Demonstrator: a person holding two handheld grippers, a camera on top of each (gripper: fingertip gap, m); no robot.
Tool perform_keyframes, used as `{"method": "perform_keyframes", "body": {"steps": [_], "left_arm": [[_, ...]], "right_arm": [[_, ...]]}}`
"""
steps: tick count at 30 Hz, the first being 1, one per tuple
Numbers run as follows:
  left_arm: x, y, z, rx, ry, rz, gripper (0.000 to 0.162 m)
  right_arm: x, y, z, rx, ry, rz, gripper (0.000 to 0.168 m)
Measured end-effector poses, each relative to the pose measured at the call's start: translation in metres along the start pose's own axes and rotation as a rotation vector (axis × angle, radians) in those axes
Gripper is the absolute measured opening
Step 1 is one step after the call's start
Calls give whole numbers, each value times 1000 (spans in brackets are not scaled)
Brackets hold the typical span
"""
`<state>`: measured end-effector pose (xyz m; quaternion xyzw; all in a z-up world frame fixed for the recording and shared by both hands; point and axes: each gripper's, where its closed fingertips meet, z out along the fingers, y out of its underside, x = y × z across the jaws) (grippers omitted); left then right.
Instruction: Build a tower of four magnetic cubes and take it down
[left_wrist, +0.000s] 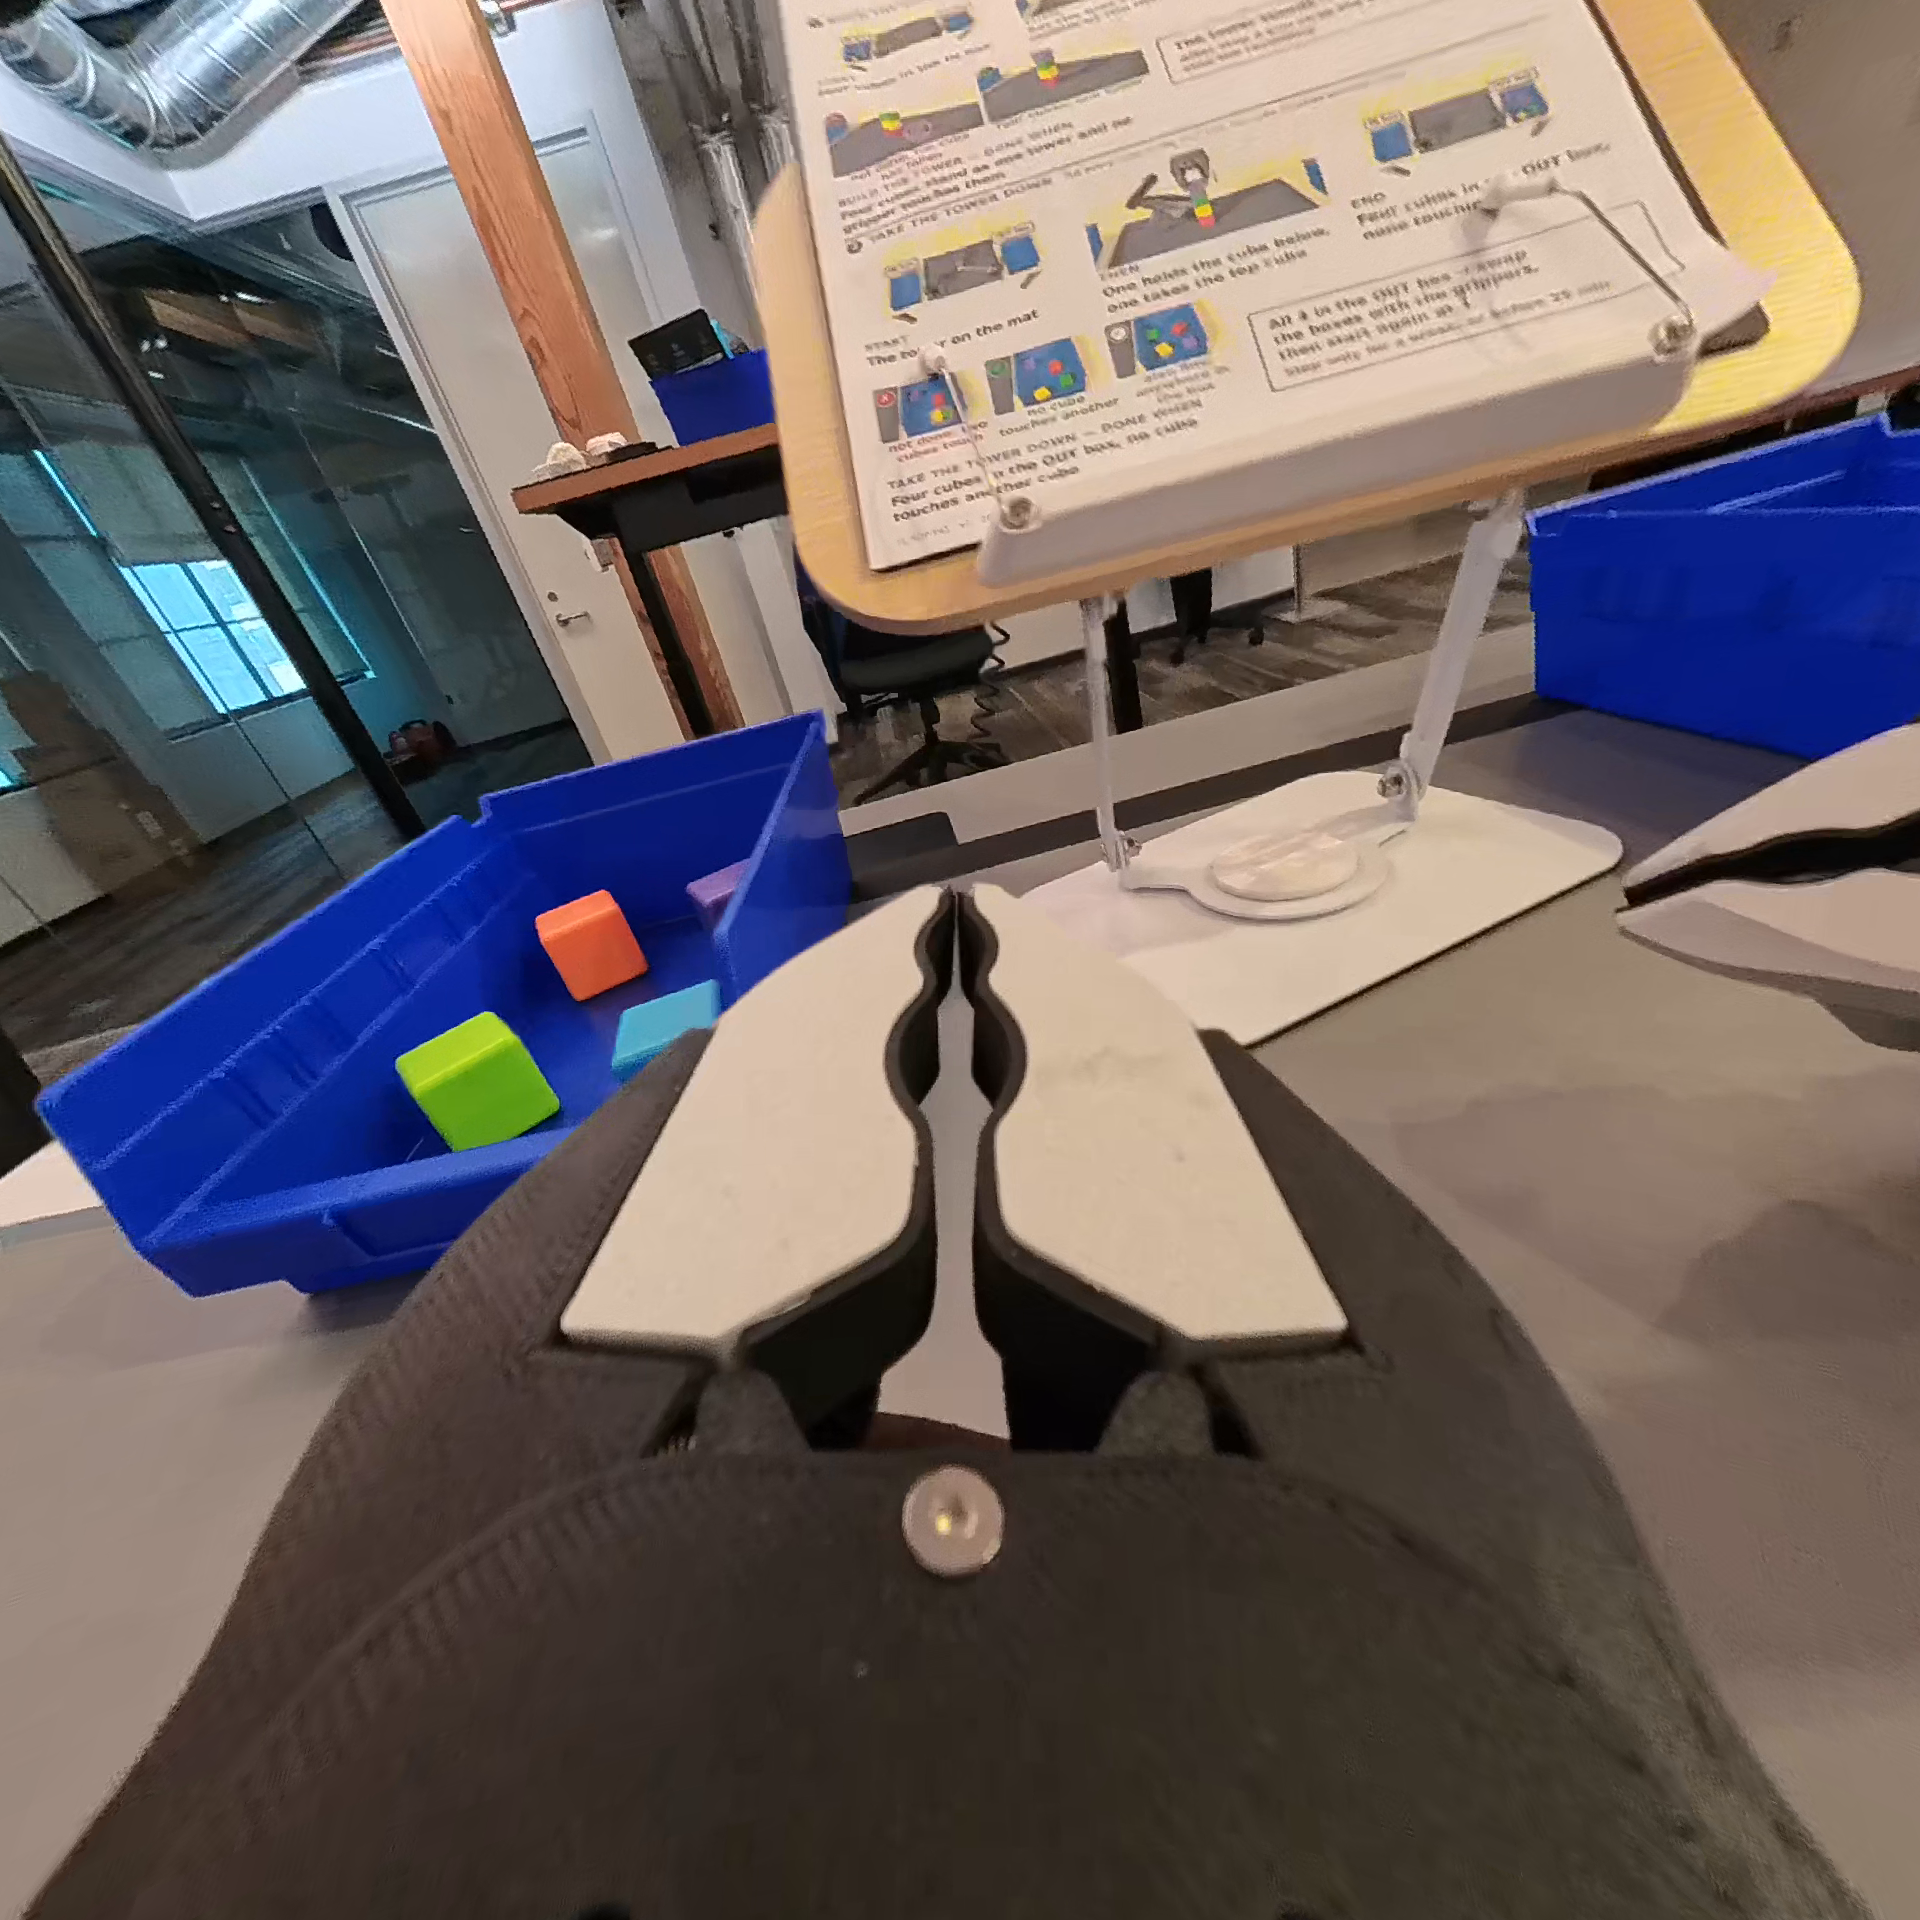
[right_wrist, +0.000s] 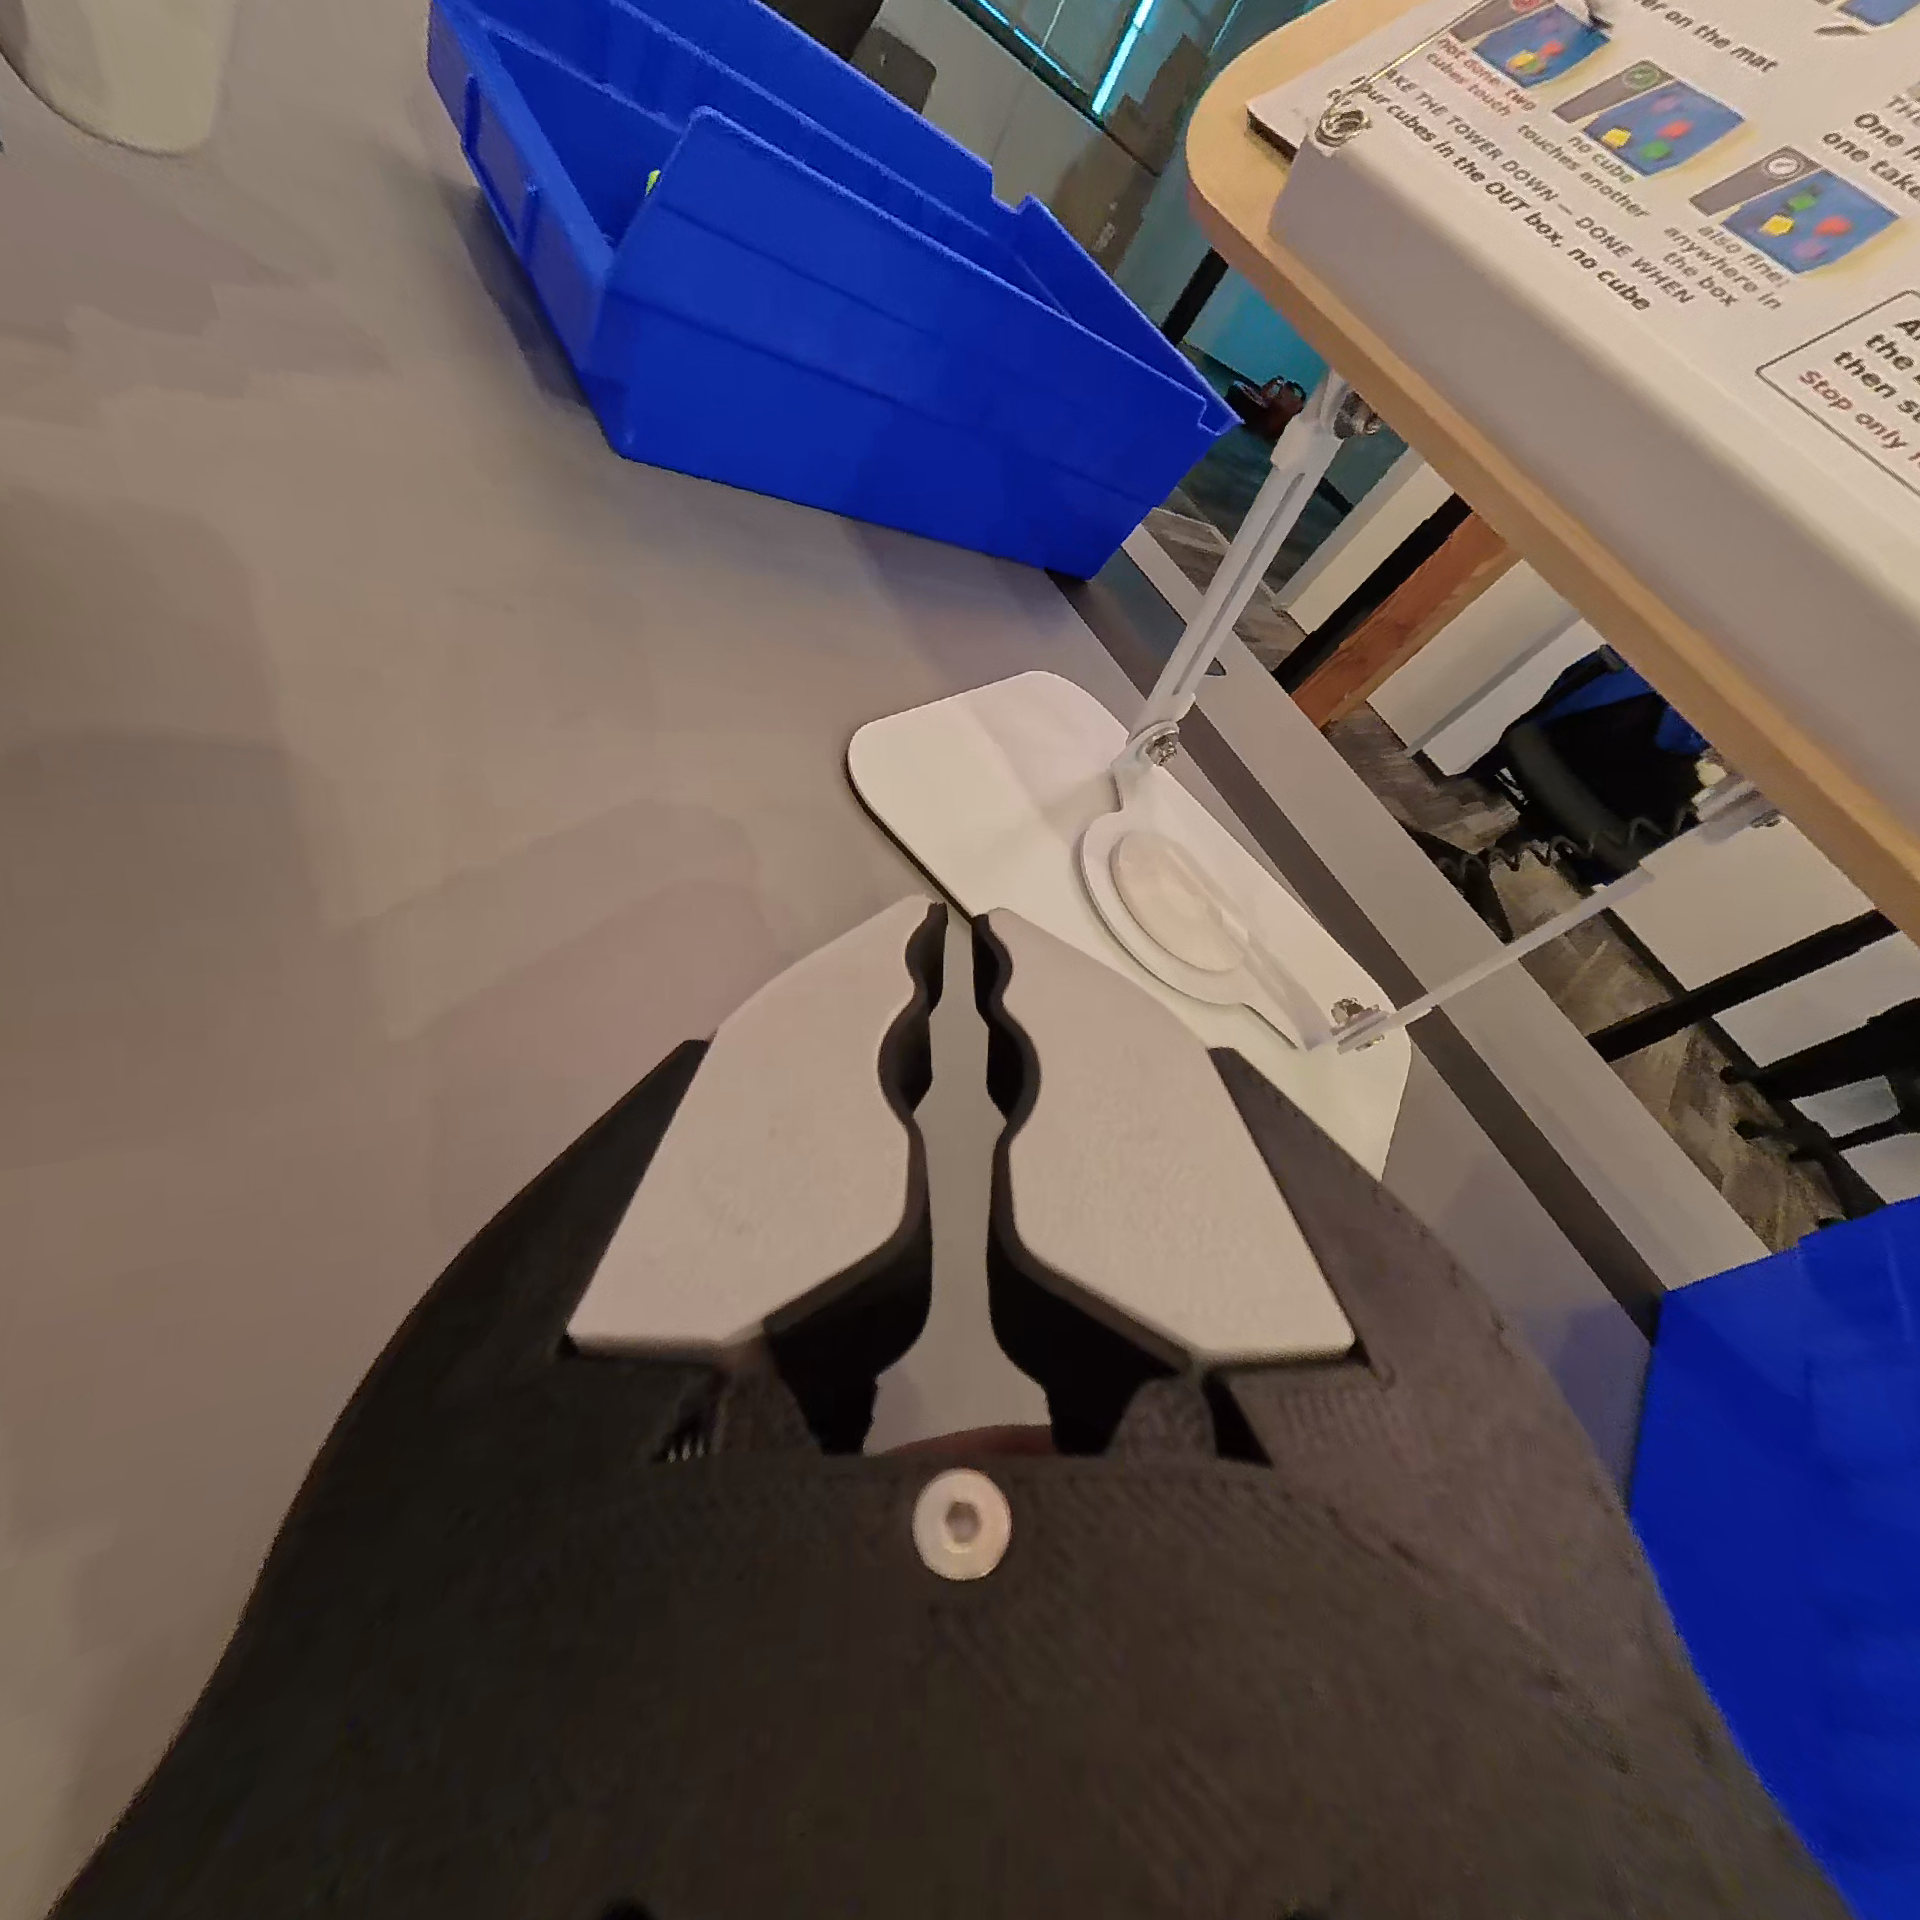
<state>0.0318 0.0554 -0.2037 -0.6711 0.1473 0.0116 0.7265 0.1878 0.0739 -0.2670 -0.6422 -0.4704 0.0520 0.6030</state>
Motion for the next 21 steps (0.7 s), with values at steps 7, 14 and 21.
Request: {"method": "perform_keyframes", "body": {"steps": [7, 14, 21], "left_arm": [[-42, -1, -4, 16, -32, -98, 6], [-97, -4, -6, 0, -59, 26, 19], [-125, 4, 27, -102, 69, 170, 29]], "right_arm": [[-2, 0, 3, -5, -1, -24, 5], [-8, 2, 5, -18, -24, -59, 6], [-10, 4, 6, -27, -34, -69, 6]]}}
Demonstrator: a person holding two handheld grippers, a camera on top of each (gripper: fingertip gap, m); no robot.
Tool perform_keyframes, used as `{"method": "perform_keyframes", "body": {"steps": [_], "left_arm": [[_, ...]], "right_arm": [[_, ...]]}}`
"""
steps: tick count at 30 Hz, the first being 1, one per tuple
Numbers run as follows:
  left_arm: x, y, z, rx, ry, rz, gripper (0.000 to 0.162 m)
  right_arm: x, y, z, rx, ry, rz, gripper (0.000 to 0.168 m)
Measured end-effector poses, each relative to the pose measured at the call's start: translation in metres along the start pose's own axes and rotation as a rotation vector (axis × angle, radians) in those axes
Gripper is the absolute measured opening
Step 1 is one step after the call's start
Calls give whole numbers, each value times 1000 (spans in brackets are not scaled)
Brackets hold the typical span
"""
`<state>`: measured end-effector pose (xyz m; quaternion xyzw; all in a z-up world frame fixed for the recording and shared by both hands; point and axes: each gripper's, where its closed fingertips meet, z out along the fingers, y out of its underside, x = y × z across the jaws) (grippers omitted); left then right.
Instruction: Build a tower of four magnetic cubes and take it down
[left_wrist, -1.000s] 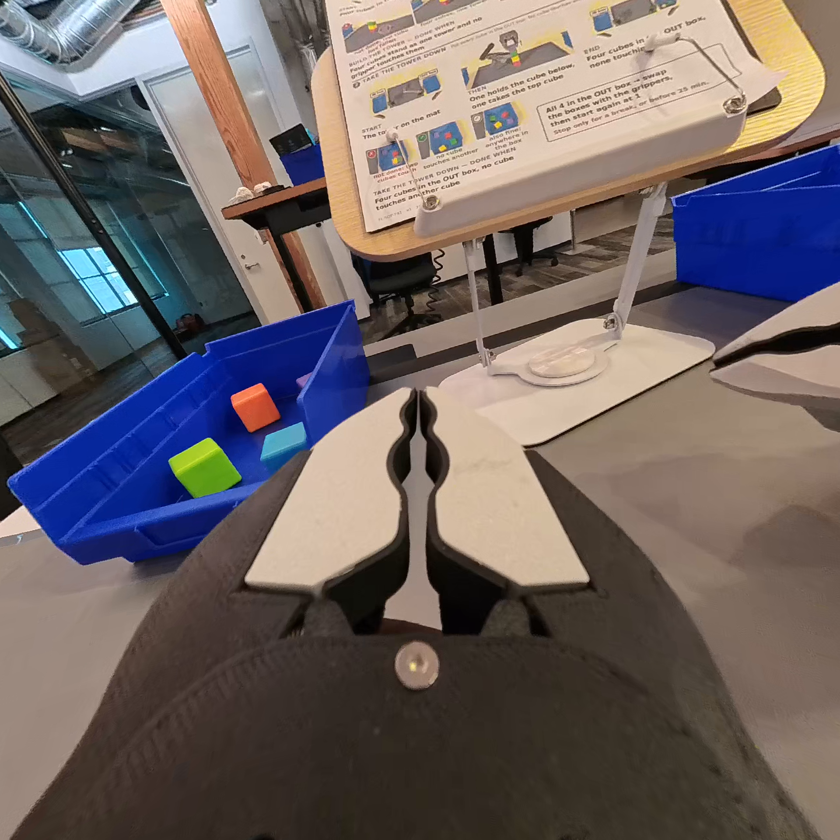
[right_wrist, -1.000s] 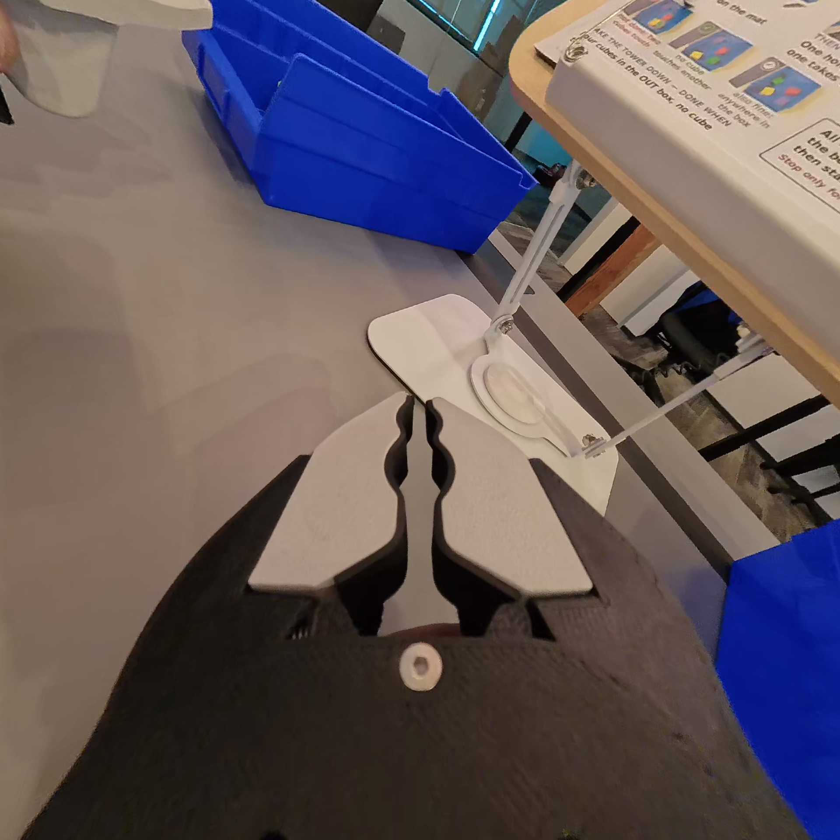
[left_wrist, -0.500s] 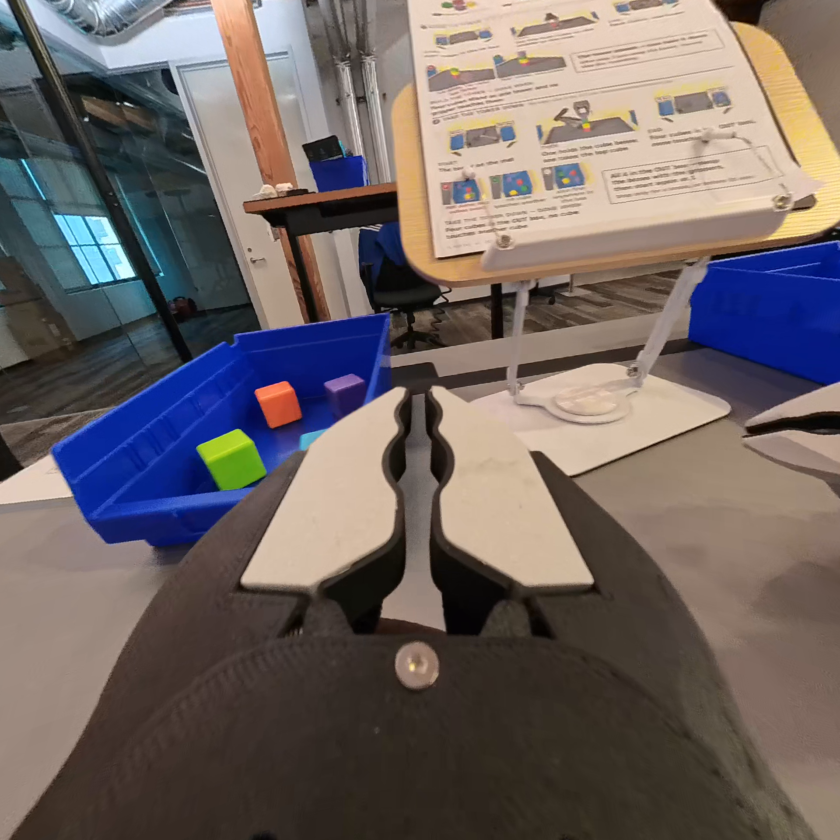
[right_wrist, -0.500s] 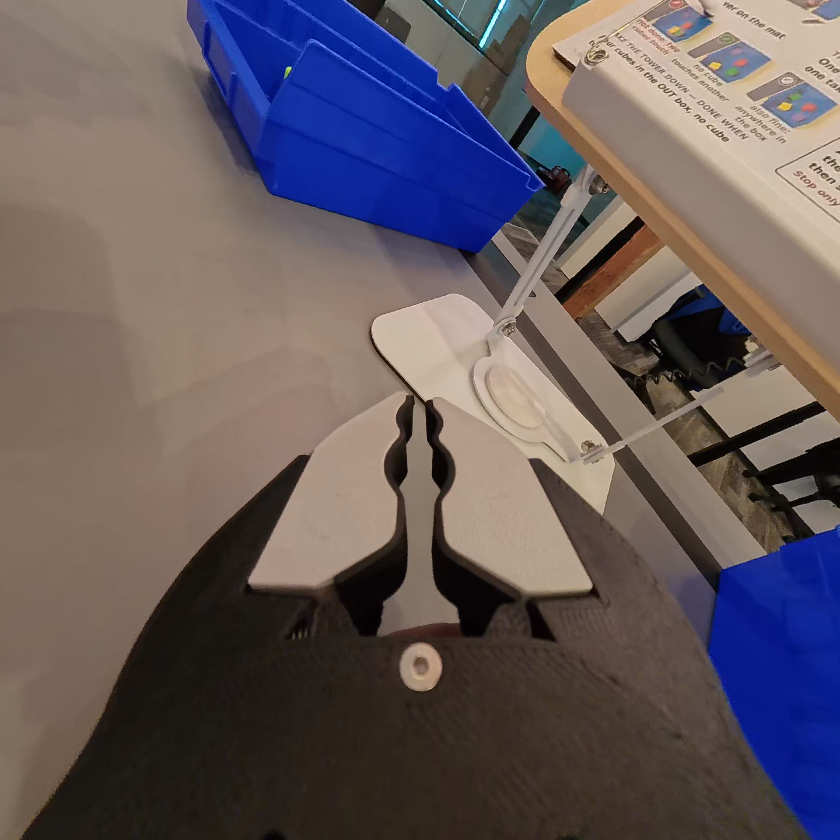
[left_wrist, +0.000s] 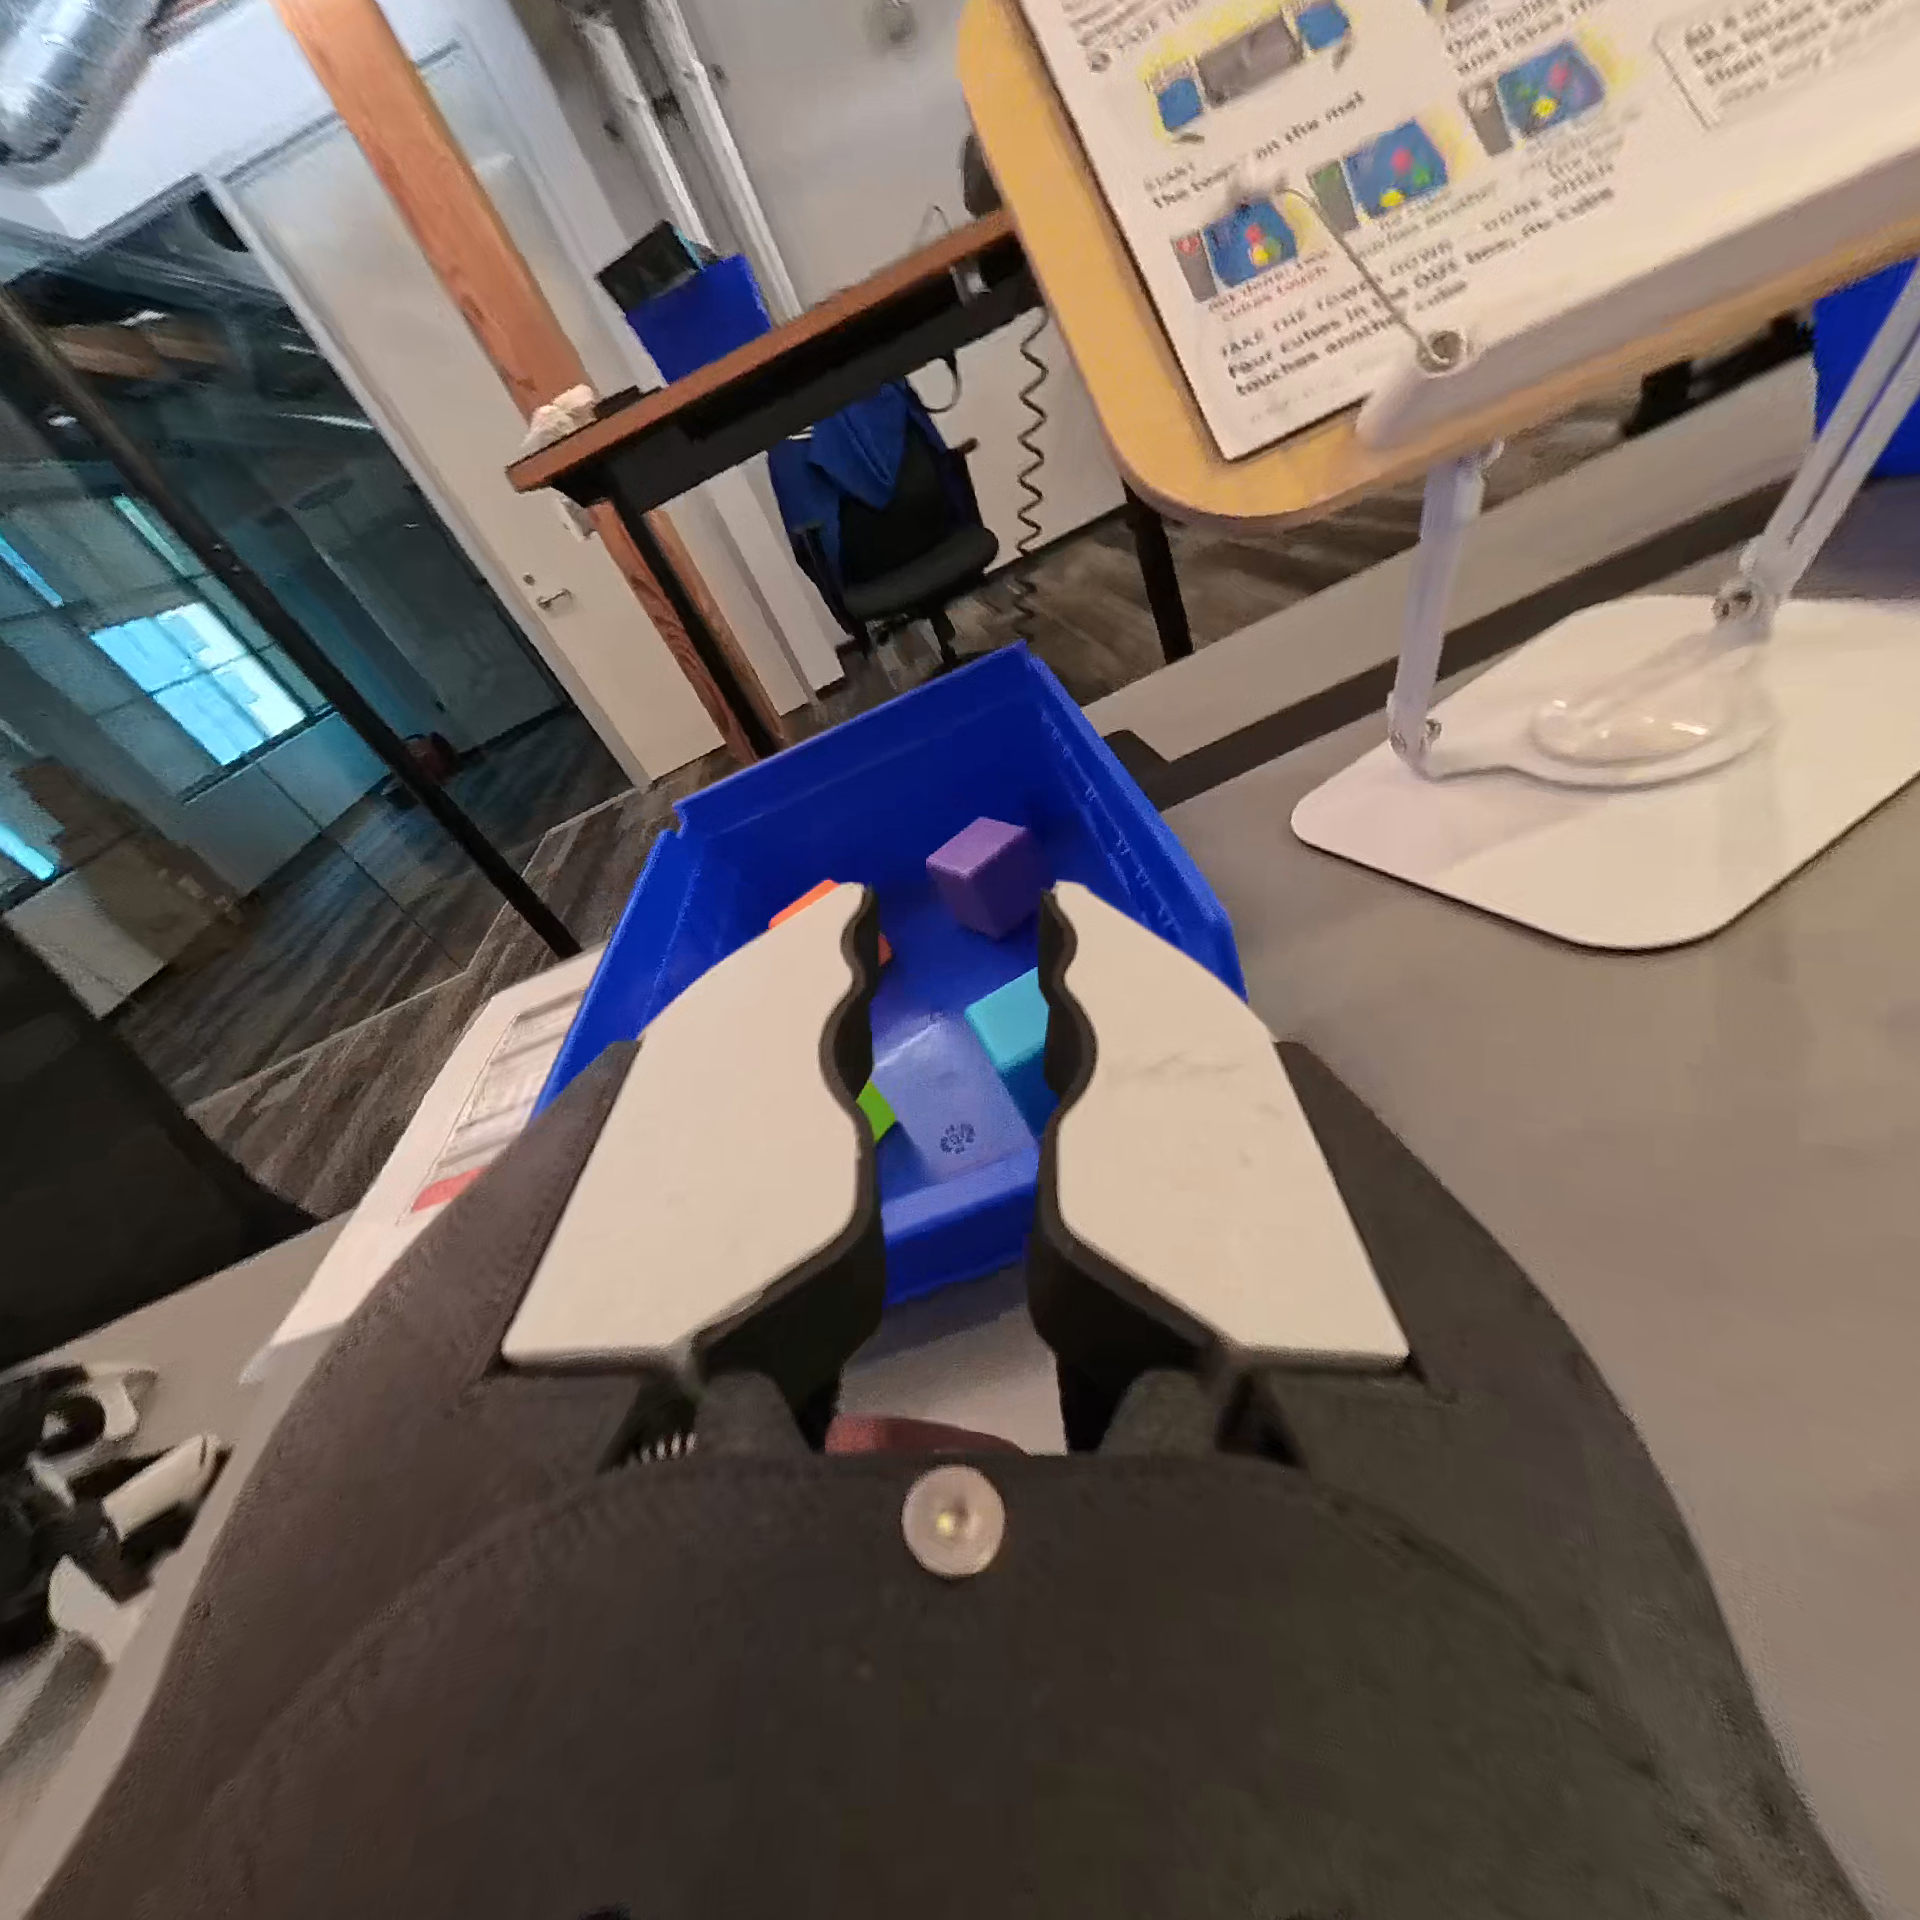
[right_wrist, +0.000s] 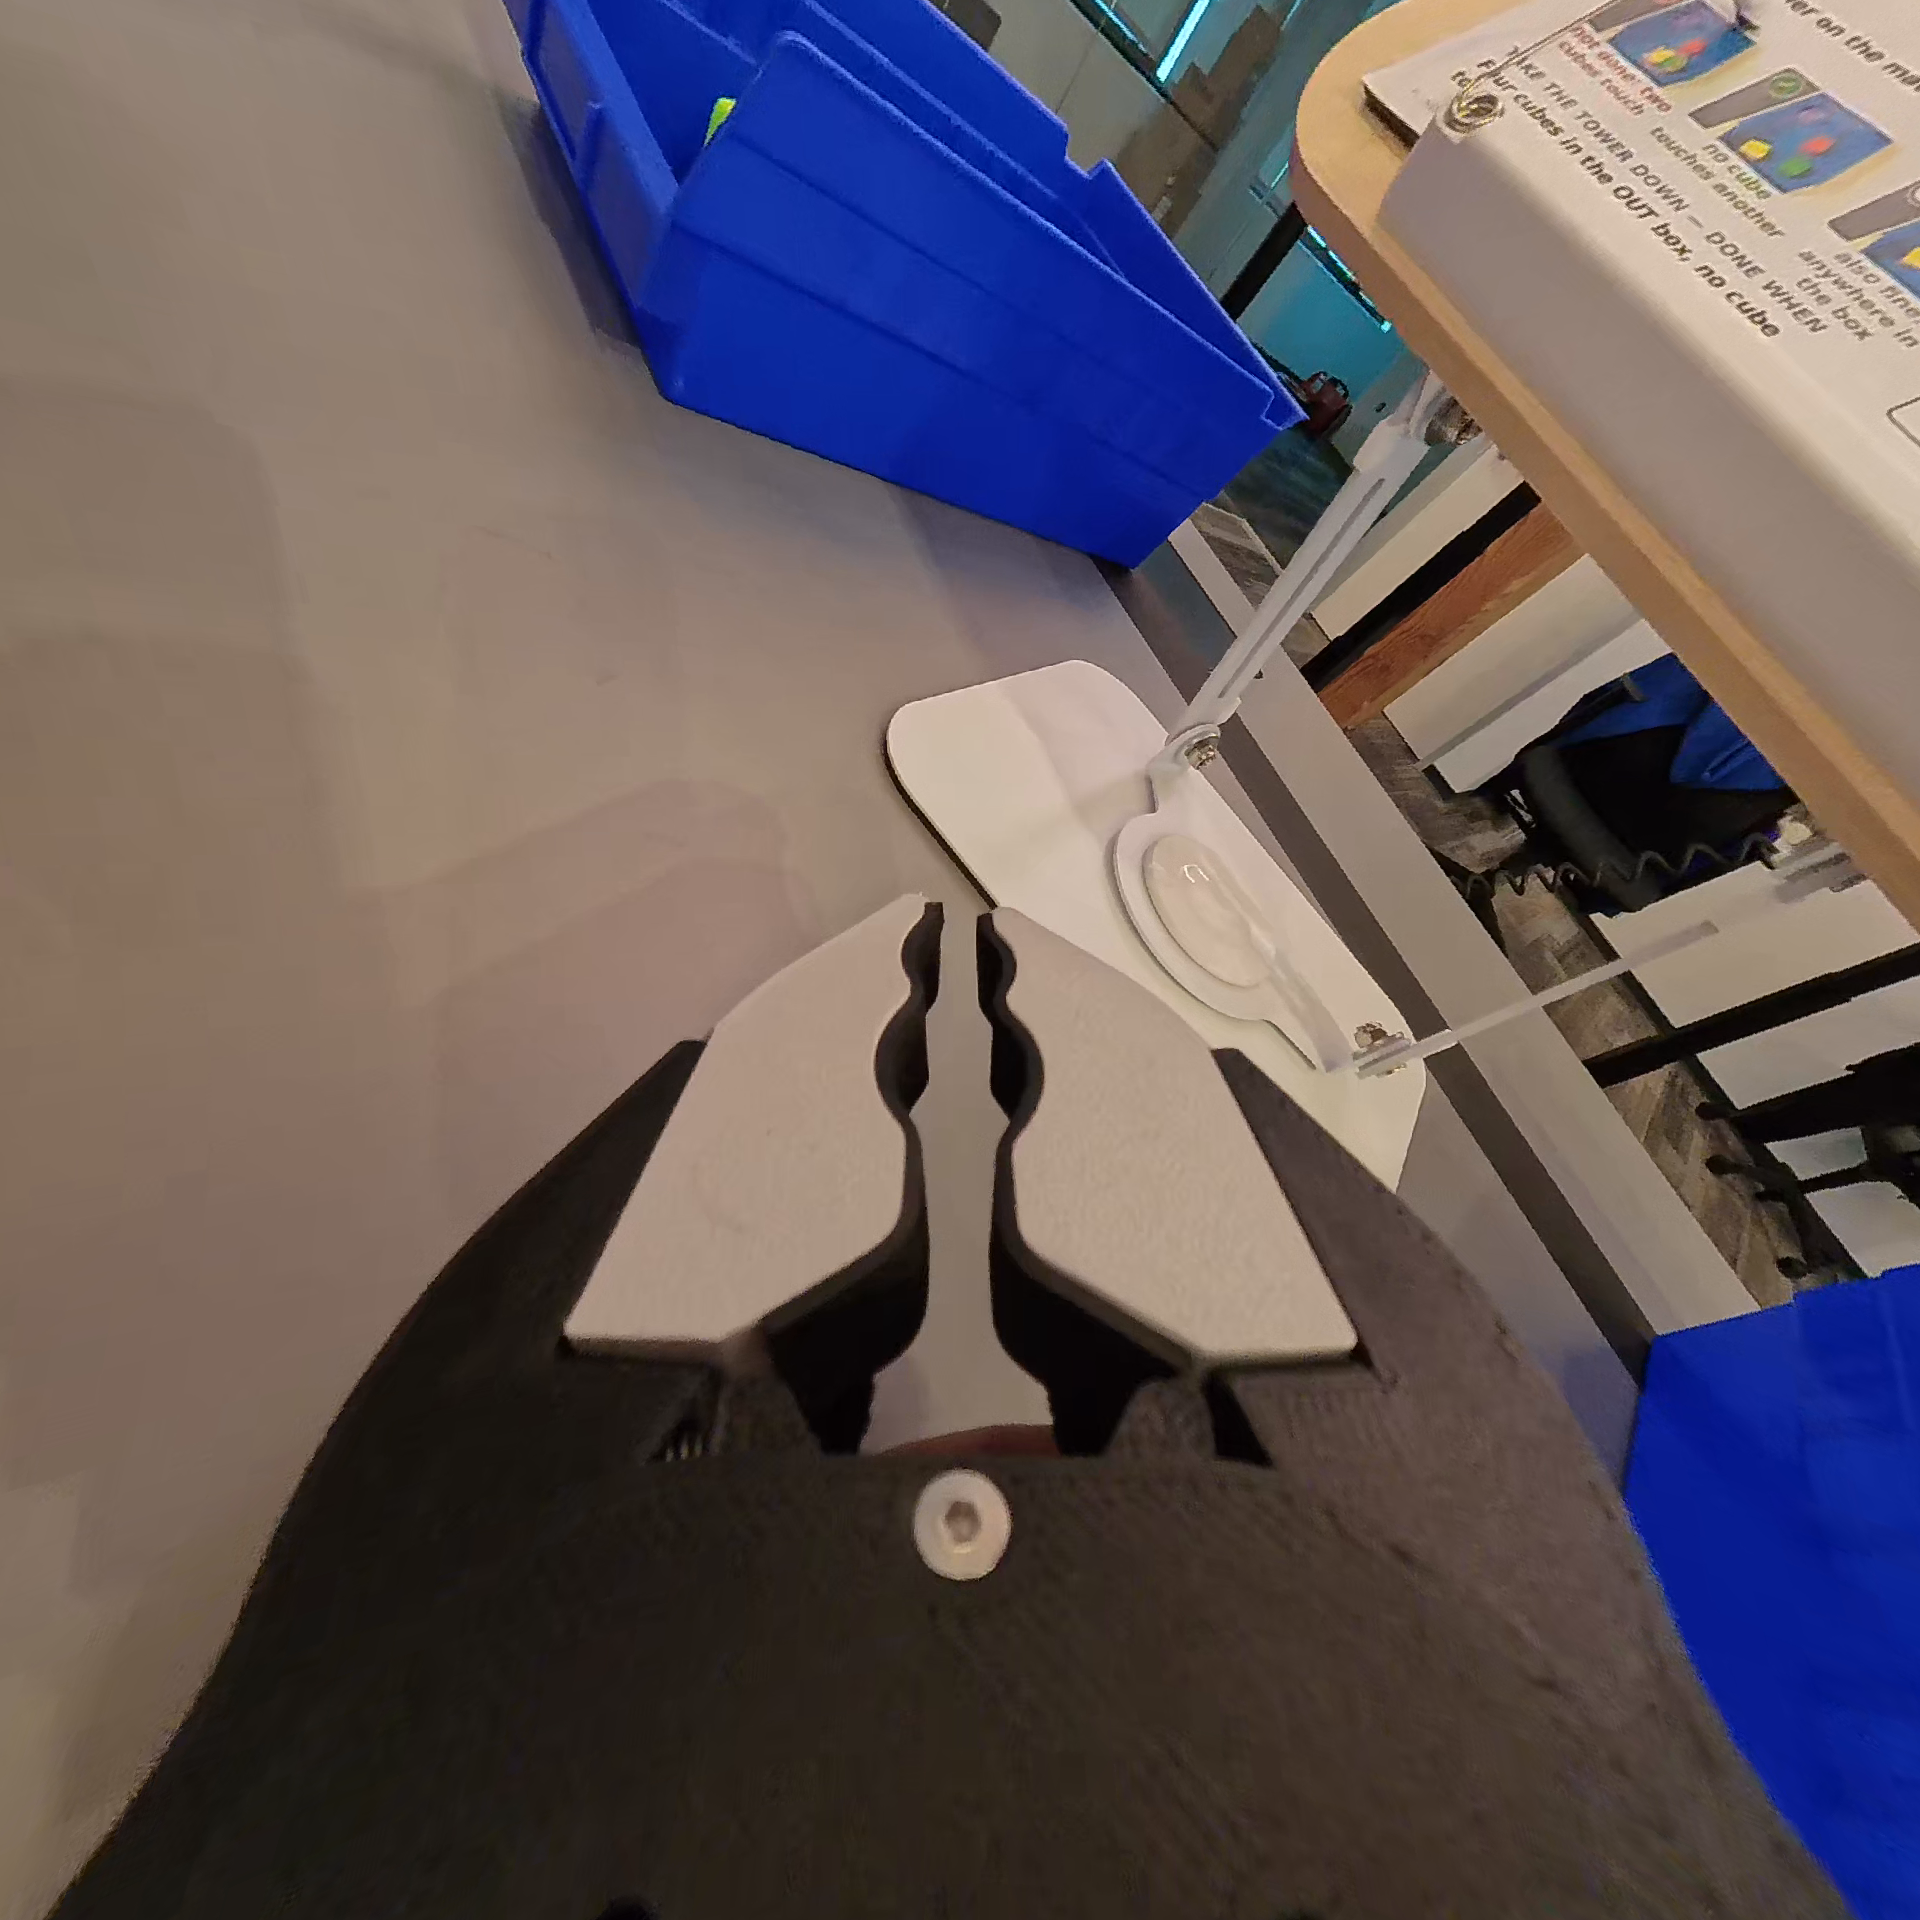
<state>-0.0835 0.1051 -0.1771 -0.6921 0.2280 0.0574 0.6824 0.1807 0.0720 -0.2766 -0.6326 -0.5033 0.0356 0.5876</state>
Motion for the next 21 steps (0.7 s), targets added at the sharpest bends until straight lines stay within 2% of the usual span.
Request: {"method": "perform_keyframes", "body": {"steps": [5, 9, 14, 21], "left_arm": [[1, 3, 34, -57, 126, 157, 29], [7, 20, 58, -166, 315, 297, 33], [7, 39, 73, -288, 527, 349, 42], [15, 68, 87, -449, 751, 424, 48]], "right_arm": [[0, 1, 1, -7, -6, -3, 6], [-2, 1, 1, -8, -12, -8, 6], [-3, 2, 2, -13, -20, -13, 7], [-4, 2, 2, -17, -28, -14, 7]]}}
